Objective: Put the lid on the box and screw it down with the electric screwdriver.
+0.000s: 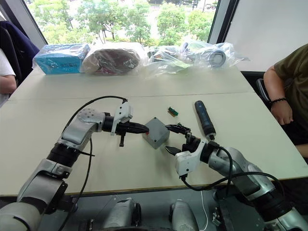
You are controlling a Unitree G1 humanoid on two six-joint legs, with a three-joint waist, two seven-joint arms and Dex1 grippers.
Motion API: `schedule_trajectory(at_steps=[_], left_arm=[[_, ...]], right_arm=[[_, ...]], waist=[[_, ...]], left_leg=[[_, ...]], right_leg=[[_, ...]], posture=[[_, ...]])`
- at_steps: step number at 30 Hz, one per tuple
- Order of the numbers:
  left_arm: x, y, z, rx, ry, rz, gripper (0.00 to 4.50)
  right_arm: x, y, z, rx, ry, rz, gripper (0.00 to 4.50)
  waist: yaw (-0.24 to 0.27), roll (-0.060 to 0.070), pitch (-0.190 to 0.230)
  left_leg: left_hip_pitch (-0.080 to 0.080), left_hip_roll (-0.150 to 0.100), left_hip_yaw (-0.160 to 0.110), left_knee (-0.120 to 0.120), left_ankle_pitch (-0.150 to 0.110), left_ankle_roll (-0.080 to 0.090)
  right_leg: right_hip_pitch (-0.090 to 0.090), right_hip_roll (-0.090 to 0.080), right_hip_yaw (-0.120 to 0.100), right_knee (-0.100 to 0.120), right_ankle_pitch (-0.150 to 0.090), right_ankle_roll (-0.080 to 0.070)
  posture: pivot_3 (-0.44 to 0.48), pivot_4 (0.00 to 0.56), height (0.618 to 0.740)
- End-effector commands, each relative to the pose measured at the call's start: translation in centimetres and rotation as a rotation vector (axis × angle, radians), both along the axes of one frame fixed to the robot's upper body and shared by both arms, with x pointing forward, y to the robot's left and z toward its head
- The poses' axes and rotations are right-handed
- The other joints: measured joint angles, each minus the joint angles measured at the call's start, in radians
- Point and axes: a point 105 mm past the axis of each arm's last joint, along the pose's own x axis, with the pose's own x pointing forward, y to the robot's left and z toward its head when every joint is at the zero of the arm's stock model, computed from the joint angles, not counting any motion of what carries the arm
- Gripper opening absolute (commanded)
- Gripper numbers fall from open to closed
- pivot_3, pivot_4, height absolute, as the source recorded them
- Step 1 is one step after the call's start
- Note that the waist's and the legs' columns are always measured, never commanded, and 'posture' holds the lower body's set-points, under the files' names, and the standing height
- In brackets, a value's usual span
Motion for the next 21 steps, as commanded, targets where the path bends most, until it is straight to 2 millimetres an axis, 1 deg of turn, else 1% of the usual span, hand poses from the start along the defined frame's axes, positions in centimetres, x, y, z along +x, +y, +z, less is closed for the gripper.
schedule_trajectory(at_steps=[1, 2, 3, 5, 7, 8, 9, 10, 15, 18, 21], left_arm=[[0.6, 1.0, 1.6, -0.046, -0.016, 0.058, 0.00], [0.7, 1.2, 1.9, -0.055, -0.023, 0.071, 0.00], [0.8, 1.5, 2.2, -0.061, -0.030, 0.083, 0.00], [1.1, 2.3, 2.6, -0.057, -0.054, 0.120, 0.00], [1.4, 3.2, 2.4, -0.047, -0.065, 0.167, 0.00], [1.5, 3.5, 2.2, -0.045, -0.058, 0.181, 0.00], [1.6, 3.8, 1.6, -0.031, -0.058, 0.198, 0.00], [1.7, 3.9, 1.1, -0.021, -0.058, 0.207, 0.00], [2.5, 3.7, -1.5, 0.055, -0.083, 0.239, 0.00], [2.9, 2.7, -2.4, 0.051, -0.080, 0.237, 0.00], [3.1, 1.7, -2.9, 0.048, -0.081, 0.213, 0.00]], right_arm=[[0.2, -0.3, 0.9, 0.090, 0.134, -0.064, 3.15], [0.3, -0.3, 0.7, 0.102, 0.166, -0.084, 2.77], [0.4, -0.4, 0.6, 0.114, 0.194, -0.101, 2.50], [0.7, -0.3, 0.3, 0.143, 0.259, -0.138, 1.68], [1.1, 0.0, 0.0, 0.177, 0.315, -0.179, 0.87], [1.2, 0.1, -0.1, 0.194, 0.341, -0.192, 0.57], [1.5, 0.3, -0.2, 0.207, 0.367, -0.212, 0.08], [1.6, 0.4, -0.3, 0.214, 0.385, -0.225, 0.03], [2.4, 1.1, -0.3, 0.222, 0.421, -0.268, 0.03], [2.7, 2.0, -0.3, 0.209, 0.417, -0.263, 0.03], [2.6, 2.7, -0.6, 0.176, 0.424, -0.235, 0.03]], waist=[[0.000, 0.001, 0.002], [-0.001, 0.000, 0.003], [-0.002, 0.000, 0.005], [-0.003, 0.001, 0.006], [-0.002, 0.002, 0.007], [-0.002, 0.002, 0.008], [-0.002, 0.003, 0.009], [-0.001, 0.004, 0.009], [0.002, 0.002, 0.013], [0.001, 0.002, 0.014], [0.000, 0.001, 0.014]], left_leg=[[-0.001, 0.000, 0.000, 0.000, 0.000, 0.000], [-0.003, 0.000, 0.000, 0.000, 0.000, 0.000], [-0.004, 0.000, 0.000, 0.000, 0.000, 0.000], [-0.011, 0.000, 0.000, 0.000, 0.000, 0.000], [-0.014, 0.000, 0.000, 0.001, 0.000, 0.000], [-0.014, 0.000, 0.000, 0.001, 0.000, 0.000], [-0.014, 0.000, 0.000, 0.000, 0.000, 0.000], [-0.014, 0.000, 0.000, 0.000, 0.000, 0.000], [-0.015, 0.000, 0.000, 0.001, 0.000, 0.000], [-0.015, 0.000, 0.001, 0.001, 0.000, 0.000], [-0.016, -0.001, 0.001, 0.001, 0.000, 0.000]], right_leg=[[-0.001, 0.000, 0.000, 0.000, 0.000, 0.000], [-0.003, 0.000, 0.000, 0.000, 0.000, 0.000], [-0.004, 0.000, 0.000, 0.000, 0.000, 0.000], [-0.012, 0.001, 0.000, 0.002, 0.001, -0.001], [-0.015, 0.002, 0.000, 0.002, 0.001, -0.001], [-0.015, 0.002, 0.000, 0.002, 0.001, -0.001], [-0.016, 0.002, 0.000, 0.002, 0.001, -0.001], [-0.016, 0.002, 0.000, 0.002, 0.001, -0.001], [-0.015, 0.001, -0.001, 0.002, 0.001, -0.001], [-0.016, 0.001, -0.001, 0.002, 0.001, -0.001], [-0.017, 0.001, -0.001, 0.002, 0.001, 0.000]], posture=[[0.000, 0.150, 0.740], [0.000, 0.150, 0.740], [0.000, 0.150, 0.740], [0.000, 0.150, 0.740], [0.000, 0.150, 0.740], [0.000, 0.150, 0.740], [0.000, 0.150, 0.740], [0.000, 0.150, 0.740], [0.000, 0.150, 0.740], [0.000, 0.150, 0.740], [0.000, 0.150, 0.740]])
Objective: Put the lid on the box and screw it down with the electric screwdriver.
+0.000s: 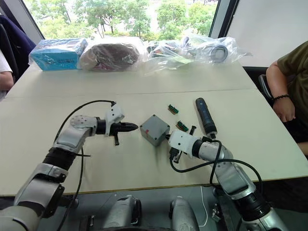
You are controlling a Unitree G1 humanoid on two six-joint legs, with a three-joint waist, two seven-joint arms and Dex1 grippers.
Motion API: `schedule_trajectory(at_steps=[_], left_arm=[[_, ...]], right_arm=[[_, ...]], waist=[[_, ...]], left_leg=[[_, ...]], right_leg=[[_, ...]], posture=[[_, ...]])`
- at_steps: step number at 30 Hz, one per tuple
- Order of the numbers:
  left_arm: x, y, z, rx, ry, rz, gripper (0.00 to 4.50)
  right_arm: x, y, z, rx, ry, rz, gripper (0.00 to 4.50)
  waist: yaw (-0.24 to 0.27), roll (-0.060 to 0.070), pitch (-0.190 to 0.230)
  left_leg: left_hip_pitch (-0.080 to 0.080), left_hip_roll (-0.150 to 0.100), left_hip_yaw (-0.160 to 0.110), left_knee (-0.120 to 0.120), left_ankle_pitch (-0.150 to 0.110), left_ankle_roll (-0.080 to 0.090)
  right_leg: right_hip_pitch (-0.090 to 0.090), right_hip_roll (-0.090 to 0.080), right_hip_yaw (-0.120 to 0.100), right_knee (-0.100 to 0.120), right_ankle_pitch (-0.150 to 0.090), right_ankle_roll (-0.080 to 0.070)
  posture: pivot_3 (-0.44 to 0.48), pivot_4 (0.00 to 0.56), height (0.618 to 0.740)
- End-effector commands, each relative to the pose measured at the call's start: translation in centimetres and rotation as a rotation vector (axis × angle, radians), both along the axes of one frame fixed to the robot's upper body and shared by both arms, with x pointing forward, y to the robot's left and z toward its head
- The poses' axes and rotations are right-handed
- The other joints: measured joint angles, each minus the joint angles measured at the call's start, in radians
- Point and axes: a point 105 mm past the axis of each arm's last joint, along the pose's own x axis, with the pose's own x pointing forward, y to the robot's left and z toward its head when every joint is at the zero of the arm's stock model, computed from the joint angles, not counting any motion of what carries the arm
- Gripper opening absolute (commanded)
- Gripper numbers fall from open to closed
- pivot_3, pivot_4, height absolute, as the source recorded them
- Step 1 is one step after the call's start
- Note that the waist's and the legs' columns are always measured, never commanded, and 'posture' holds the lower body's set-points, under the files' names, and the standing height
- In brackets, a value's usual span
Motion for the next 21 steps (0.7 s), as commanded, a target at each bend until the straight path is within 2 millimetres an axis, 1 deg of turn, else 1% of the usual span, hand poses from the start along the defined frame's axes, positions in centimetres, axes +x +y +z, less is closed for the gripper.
schedule_trajectory(at_steps=[1, 6, 10, 14, 18, 21], left_arm=[[0.5, -1.1, 1.0, 0.001, -0.058, -0.042, 0.00], [-0.3, -1.6, 1.1, -0.011, -0.039, -0.108, 0.00], [-2.1, 0.1, 0.3, 0.061, 0.028, -0.181, 0.00], [-3.1, 1.5, -0.1, 0.093, 0.060, -0.187, 0.00], [-4.0, 2.2, -0.2, 0.099, 0.081, -0.189, 0.00], [-4.5, 3.3, -0.3, 0.130, 0.094, -0.179, 0.00]], right_arm=[[-0.2, 1.3, 1.0, -0.007, -0.037, 0.062, 0.03], [-0.2, 1.6, 0.6, -0.030, -0.027, 0.092, 0.03], [0.3, 2.0, 0.6, -0.041, -0.032, 0.118, 0.03], [0.6, 2.3, 0.4, -0.057, -0.036, 0.148, 0.03], [0.7, 2.7, 0.3, -0.059, -0.040, 0.170, 0.03], [0.8, 2.5, -0.1, -0.092, -0.033, 0.176, 0.03]], waist=[[0.000, 0.000, 0.000], [-0.002, 0.000, 0.000], [-0.008, 0.000, 0.001], [-0.008, 0.001, 0.001], [-0.009, 0.001, 0.001], [-0.011, 0.001, 0.002]], left_leg=[[0.000, 0.000, 0.000, 0.000, 0.000, 0.000], [0.000, 0.000, 0.000, 0.000, 0.000, 0.000], [0.000, 0.000, 0.000, 0.000, 0.000, 0.000], [0.000, 0.001, 0.000, -0.001, 0.000, 0.000], [0.000, 0.001, 0.000, -0.001, 0.000, 0.000], [0.000, 0.001, 0.000, -0.001, 0.000, 0.000]], right_leg=[[0.000, 0.000, 0.000, 0.000, 0.000, 0.000], [0.000, 0.001, 0.000, 0.000, 0.000, 0.000], [0.000, 0.001, 0.000, 0.000, 0.000, 0.000], [0.000, 0.001, 0.000, 0.000, 0.000, 0.000], [-0.001, 0.001, 0.000, 0.000, 0.000, 0.000], [-0.001, 0.001, 0.000, 0.000, 0.000, 0.000]], posture=[[0.000, 0.150, 0.740], [0.000, 0.150, 0.740], [0.000, 0.150, 0.740], [0.000, 0.150, 0.740], [0.000, 0.150, 0.740], [0.000, 0.150, 0.740]])
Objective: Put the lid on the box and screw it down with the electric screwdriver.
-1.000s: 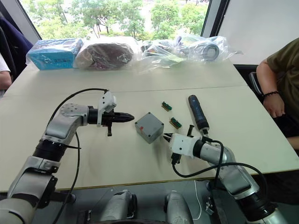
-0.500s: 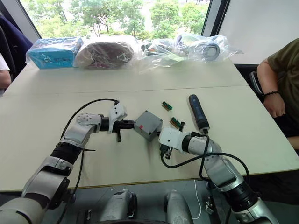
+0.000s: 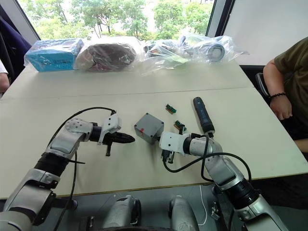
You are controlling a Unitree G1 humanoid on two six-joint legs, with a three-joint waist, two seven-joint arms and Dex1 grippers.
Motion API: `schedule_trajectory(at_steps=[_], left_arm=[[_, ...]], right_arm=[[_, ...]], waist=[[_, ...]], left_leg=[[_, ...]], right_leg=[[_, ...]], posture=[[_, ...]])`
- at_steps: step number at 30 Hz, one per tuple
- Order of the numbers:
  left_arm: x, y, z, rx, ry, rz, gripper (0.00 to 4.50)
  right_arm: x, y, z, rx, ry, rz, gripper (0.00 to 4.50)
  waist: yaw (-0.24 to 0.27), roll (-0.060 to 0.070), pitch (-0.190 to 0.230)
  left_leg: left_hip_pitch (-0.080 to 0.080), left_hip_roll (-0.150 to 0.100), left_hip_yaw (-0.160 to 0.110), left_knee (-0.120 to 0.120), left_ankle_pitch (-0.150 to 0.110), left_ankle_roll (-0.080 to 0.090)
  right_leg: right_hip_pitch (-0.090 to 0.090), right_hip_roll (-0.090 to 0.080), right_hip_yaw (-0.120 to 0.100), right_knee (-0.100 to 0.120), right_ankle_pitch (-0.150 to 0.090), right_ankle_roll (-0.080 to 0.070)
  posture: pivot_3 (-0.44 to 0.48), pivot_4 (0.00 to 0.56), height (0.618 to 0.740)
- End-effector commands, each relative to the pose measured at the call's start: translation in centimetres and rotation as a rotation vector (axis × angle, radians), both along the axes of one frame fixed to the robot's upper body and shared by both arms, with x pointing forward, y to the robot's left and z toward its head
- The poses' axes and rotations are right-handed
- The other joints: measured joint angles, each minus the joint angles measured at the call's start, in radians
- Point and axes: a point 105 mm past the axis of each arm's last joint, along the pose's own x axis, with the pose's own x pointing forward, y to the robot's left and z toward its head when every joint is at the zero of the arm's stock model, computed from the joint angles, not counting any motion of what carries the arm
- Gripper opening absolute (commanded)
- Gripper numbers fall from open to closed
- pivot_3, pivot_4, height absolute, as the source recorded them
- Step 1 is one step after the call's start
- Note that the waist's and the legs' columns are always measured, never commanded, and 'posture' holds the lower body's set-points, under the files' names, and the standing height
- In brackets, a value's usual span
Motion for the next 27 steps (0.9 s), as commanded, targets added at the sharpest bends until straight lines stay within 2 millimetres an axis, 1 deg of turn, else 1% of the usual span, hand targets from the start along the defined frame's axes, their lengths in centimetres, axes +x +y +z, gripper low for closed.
schedule_trajectory(at_steps=[1, 2, 4, 6, 9, 11, 12, 13, 15, 18, 22, 27], left_arm=[[-0.7, 1.6, -0.1, 0.045, 0.025, 0.003, 0.00], [-0.8, 1.9, -0.1, 0.054, 0.027, 0.005, 0.00], [0.0, 2.6, 0.2, 0.060, -0.006, 0.045, 0.00], [1.0, 2.8, 0.6, 0.049, -0.041, 0.083, 0.00], [1.3, 2.8, 0.7, 0.044, -0.052, 0.090, 0.00], [2.8, 1.9, 1.7, -0.010, -0.100, 0.126, 0.00], [3.2, 1.6, 2.0, -0.025, -0.113, 0.136, 0.00], [3.7, 0.9, 2.3, -0.044, -0.127, 0.133, 0.00], [4.3, -0.1, 2.7, -0.061, -0.145, 0.121, 0.00], [4.9, -1.1, 2.7, -0.065, -0.161, 0.108, 0.00], [5.3, -2.2, 3.0, -0.079, -0.173, 0.083, 0.00], [4.6, -2.9, 3.2, -0.091, -0.140, 0.023, 0.00]], right_arm=[[0.1, 0.3, 0.6, -0.014, -0.035, 0.033, 0.03], [0.1, 0.2, 0.6, -0.016, -0.033, 0.033, 0.03], [0.0, -0.3, 0.6, -0.022, -0.031, 0.022, 0.03], [0.2, -0.9, 0.8, -0.021, -0.041, -0.008, 0.03], [0.3, -1.1, 0.9, -0.019, -0.045, -0.018, 0.03], [0.3, -1.7, 1.3, -0.010, -0.050, -0.042, 0.03], [0.3, -1.8, 1.4, -0.008, -0.052, -0.049, 0.03], [0.5, -2.0, 1.7, 0.000, -0.063, -0.068, 0.03], [1.0, -2.2, 2.2, 0.018, -0.077, -0.101, 0.03], [1.6, -2.5, 2.3, 0.009, -0.090, -0.132, 0.03], [2.2, -2.6, 2.4, 0.008, -0.101, -0.152, 0.03], [2.4, -1.4, 3.5, 0.057, -0.097, -0.133, 0.03]], waist=[[-0.002, 0.000, 0.000], [-0.002, 0.000, 0.000], [-0.003, 0.000, 0.000], [-0.001, 0.000, 0.000], [0.003, 0.000, 0.000], [0.007, 0.000, 0.000], [0.012, 0.000, 0.001], [0.013, 0.000, 0.001], [0.012, 0.000, 0.001], [0.010, -0.001, 0.001], [0.002, 0.000, 0.002], [0.003, -0.001, 0.003]], left_leg=[[0.000, 0.000, 0.000, 0.000, 0.000, 0.000], [0.000, 0.000, 0.000, 0.000, 0.000, 0.000], [0.000, 0.000, 0.000, 0.000, 0.000, 0.000], [0.000, 0.000, 0.000, 0.000, 0.000, 0.000], [0.000, 0.000, 0.000, 0.000, 0.000, 0.000], [0.000, 0.000, 0.000, 0.000, 0.000, 0.000], [0.000, 0.000, 0.000, 0.000, 0.000, 0.000], [0.000, 0.000, 0.000, 0.000, 0.000, 0.000], [0.000, -0.001, 0.000, 0.001, 0.000, 0.000], [0.000, -0.002, 0.001, 0.001, 0.000, 0.000], [0.000, -0.002, 0.001, 0.000, 0.000, 0.000], [0.000, -0.002, 0.001, 0.000, 0.000, 0.000]], right_leg=[[0.000, 0.000, 0.000, 0.000, 0.000, 0.000], [0.000, 0.000, 0.000, 0.000, 0.000, 0.000], [0.000, 0.000, 0.000, 0.000, 0.000, 0.000], [0.000, 0.000, 0.000, 0.000, 0.000, 0.000], [0.000, 0.000, 0.000, 0.000, 0.000, 0.000], [0.000, 0.000, 0.000, 0.000, 0.000, 0.000], [0.000, 0.000, 0.000, 0.000, 0.000, 0.000], [0.000, 0.000, -0.001, 0.000, 0.000, 0.000], [0.001, -0.001, 0.000, 0.000, 0.000, 0.000], [0.000, -0.001, 0.000, 0.000, 0.000, 0.000], [0.000, 0.001, 0.000, 0.000, 0.001, 0.001], [0.000, 0.001, 0.000, 0.000, 0.001, 0.002]], posture=[[0.000, 0.150, 0.740], [0.000, 0.150, 0.740], [0.000, 0.150, 0.740], [0.000, 0.150, 0.740], [0.000, 0.150, 0.740], [0.000, 0.150, 0.740], [0.000, 0.150, 0.740], [0.000, 0.150, 0.740], [0.000, 0.150, 0.740], [0.000, 0.150, 0.740], [0.000, 0.150, 0.740], [0.000, 0.150, 0.740]])
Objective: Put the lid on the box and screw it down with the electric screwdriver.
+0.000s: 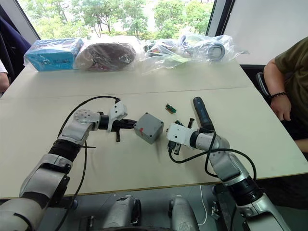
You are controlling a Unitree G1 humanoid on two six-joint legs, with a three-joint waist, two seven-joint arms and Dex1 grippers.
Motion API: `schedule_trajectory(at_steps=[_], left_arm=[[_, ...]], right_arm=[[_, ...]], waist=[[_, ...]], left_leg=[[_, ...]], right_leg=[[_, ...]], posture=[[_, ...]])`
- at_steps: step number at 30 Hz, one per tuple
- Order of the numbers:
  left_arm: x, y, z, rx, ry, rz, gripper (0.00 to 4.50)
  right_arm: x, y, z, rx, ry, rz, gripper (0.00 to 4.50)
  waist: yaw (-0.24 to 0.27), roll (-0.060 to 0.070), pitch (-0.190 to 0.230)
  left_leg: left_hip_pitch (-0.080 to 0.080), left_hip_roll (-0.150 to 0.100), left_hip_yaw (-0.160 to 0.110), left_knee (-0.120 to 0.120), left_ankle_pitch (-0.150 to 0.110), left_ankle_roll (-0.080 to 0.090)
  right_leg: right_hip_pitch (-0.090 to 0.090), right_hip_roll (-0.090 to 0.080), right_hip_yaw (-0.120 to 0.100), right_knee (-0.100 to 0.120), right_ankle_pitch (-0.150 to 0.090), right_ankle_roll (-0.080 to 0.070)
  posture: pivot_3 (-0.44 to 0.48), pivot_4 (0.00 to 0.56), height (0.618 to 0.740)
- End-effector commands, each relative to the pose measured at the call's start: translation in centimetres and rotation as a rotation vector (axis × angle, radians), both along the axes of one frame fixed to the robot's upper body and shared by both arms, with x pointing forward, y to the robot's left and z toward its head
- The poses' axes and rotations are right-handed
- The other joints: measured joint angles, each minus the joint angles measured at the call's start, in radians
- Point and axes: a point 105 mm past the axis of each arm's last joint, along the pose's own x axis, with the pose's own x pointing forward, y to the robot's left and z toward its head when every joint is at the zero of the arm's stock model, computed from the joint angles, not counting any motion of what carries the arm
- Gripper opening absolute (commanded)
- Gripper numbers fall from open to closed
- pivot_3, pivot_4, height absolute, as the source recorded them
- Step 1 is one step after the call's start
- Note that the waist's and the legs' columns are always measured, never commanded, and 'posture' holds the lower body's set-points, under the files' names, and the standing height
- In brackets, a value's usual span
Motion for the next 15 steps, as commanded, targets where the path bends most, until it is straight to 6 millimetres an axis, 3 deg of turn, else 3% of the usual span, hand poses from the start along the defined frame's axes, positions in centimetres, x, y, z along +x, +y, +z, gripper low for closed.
schedule_trajectory(at_steps=[1, 15], left_arm=[[-0.3, -0.7, 1.6, -0.014, -0.025, -0.066, 0.00], [-2.4, -0.1, 1.6, 0.025, 0.028, -0.131, 0.00]], right_arm=[[0.2, 1.2, 1.9, 0.056, -0.035, 0.027, 0.03], [-0.6, 4.7, 1.2, 0.032, 0.039, 0.170, 0.03]], waist=[[0.000, 0.000, 0.000], [-0.003, 0.000, 0.001]], left_leg=[[0.000, 0.000, 0.000, 0.000, 0.000, 0.000], [0.000, 0.000, 0.000, 0.000, 0.000, 0.000]], right_leg=[[0.000, 0.000, 0.000, 0.000, 0.000, 0.000], [0.000, 0.000, 0.000, 0.000, -0.001, -0.002]], posture=[[0.000, 0.150, 0.740], [0.000, 0.150, 0.740]])
